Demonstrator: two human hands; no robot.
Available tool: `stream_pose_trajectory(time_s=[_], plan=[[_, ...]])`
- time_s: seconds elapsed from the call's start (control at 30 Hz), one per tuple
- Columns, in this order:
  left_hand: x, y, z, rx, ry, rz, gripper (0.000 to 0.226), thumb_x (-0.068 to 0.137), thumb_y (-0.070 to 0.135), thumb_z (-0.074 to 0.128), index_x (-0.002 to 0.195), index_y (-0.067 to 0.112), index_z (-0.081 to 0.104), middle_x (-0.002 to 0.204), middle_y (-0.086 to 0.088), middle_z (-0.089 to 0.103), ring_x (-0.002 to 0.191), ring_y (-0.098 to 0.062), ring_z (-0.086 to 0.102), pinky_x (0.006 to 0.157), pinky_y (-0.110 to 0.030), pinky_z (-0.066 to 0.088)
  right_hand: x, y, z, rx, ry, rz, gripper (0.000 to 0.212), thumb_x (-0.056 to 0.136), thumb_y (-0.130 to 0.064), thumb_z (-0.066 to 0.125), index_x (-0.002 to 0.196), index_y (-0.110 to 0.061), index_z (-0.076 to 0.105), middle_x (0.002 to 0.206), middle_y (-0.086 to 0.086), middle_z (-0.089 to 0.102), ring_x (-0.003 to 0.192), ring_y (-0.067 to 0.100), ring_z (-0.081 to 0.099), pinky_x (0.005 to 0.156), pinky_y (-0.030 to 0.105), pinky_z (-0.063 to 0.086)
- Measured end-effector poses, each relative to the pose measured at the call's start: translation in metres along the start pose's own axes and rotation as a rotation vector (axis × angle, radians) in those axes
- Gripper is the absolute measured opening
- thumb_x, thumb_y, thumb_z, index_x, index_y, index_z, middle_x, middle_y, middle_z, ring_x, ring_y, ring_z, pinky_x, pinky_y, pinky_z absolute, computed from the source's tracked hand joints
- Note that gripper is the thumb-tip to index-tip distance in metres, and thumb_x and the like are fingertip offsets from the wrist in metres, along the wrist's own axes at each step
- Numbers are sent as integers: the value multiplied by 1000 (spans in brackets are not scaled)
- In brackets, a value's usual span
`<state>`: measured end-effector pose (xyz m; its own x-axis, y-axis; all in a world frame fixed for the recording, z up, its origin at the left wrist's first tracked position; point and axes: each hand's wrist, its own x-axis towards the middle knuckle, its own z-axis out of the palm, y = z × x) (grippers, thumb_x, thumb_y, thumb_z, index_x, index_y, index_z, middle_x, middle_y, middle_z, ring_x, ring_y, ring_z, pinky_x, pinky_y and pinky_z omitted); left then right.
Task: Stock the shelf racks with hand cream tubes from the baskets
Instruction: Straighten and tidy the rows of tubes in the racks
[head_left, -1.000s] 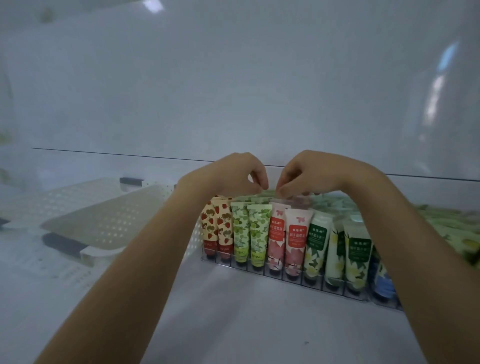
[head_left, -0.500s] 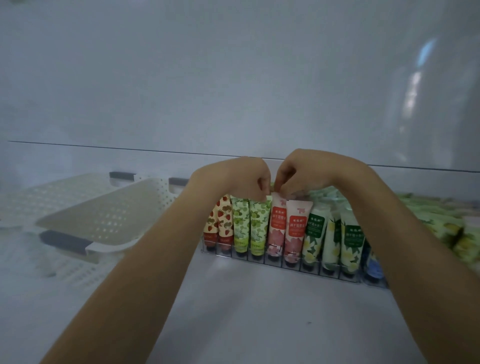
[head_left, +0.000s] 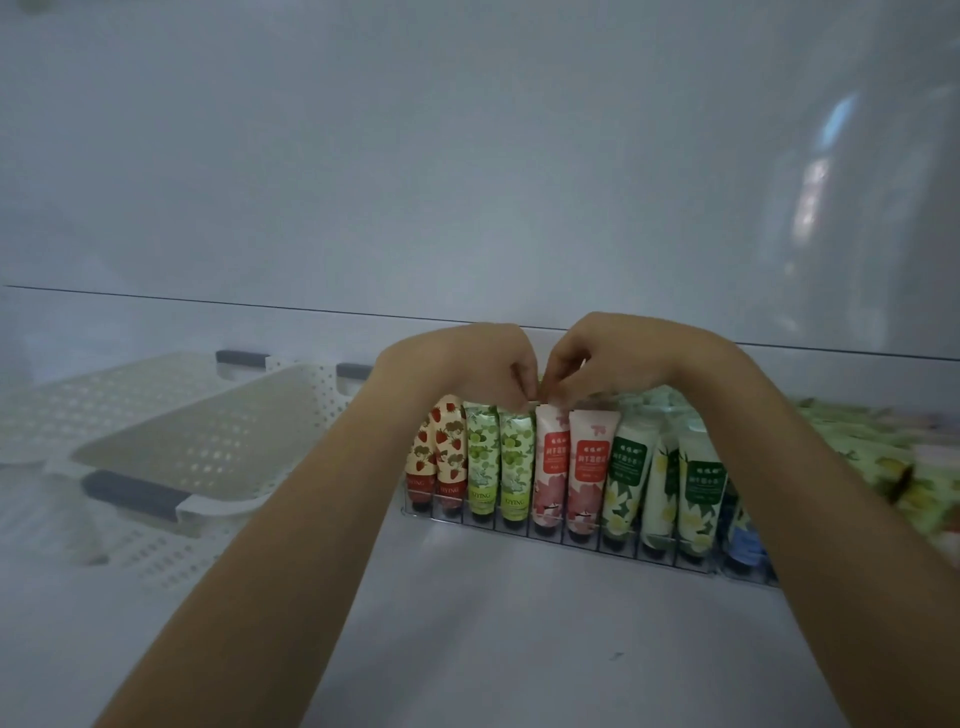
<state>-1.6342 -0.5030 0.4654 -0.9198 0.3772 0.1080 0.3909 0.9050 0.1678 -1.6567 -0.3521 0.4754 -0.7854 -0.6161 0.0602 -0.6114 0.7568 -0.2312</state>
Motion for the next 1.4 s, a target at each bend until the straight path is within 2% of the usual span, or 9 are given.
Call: stream_pose_trajectory(time_s=[0.13,0.27,0.43,0.5,0.67,0.8,1.07,1.3,1.4], plan=[[1,3,-1,-39,18,27,24,86,9,52,97,22,70,90,9,62,78,-7,56,78,-26,47,-9,9,-12,17,21,18,4,79,-29,68,83,-28,70,94,1,70,80,14,61,61,21,44],[5,11,2,-47,24,50,21,88,15,52,96,17,70,99,2,68,85,-14,60,83,-32,51,-13,10,-14,-31,-104,71,4,77,-29,71,76,-32,68,84,-3,68,67,5,54,57,18,40],[10,12,5,-33,15,67,16,87,11,56,94,19,68,92,7,63,63,2,51,61,-14,41,-10,12,-12,-49,-117,88,12,78,-21,70,72,-30,66,74,-3,61,58,5,48,53,16,37],[11,11,6,-31,9,66,16,87,12,56,95,20,68,93,6,63,62,3,50,61,-14,40,-9,12,-11,-41,-121,84,11,78,-22,70,72,-30,66,72,-3,61,57,5,47,51,15,37],[9,5,-3,-60,95,53,18,90,16,54,100,20,68,97,9,62,64,7,49,61,-8,39,-10,21,-15,59,84,28,4,82,-25,67,81,-29,68,78,-11,66,62,3,53,55,16,38],[11,-4,-6,-26,219,-6,25,91,9,48,103,20,66,109,3,61,72,-1,47,71,-18,36,-1,25,-8,125,234,21,7,83,-22,66,80,-27,67,79,-16,62,73,0,54,61,16,38],[21,-13,10,10,95,-55,23,87,7,52,95,19,69,104,0,67,94,-16,60,86,-31,49,11,18,8,50,71,37,12,82,-17,63,80,-29,67,76,-15,63,67,0,55,59,17,41],[23,-16,10,-17,82,-31,22,86,10,54,82,28,65,99,2,68,91,-14,61,83,-31,50,11,19,9,32,89,-9,21,84,-15,62,73,-33,63,72,-19,58,65,-4,52,55,14,35],[24,-17,11,-13,80,-26,22,86,9,53,91,22,69,100,3,67,87,-12,59,78,-26,47,9,20,8,56,82,-8,20,84,-16,62,76,-33,65,74,-19,60,65,-3,53,56,14,36]])
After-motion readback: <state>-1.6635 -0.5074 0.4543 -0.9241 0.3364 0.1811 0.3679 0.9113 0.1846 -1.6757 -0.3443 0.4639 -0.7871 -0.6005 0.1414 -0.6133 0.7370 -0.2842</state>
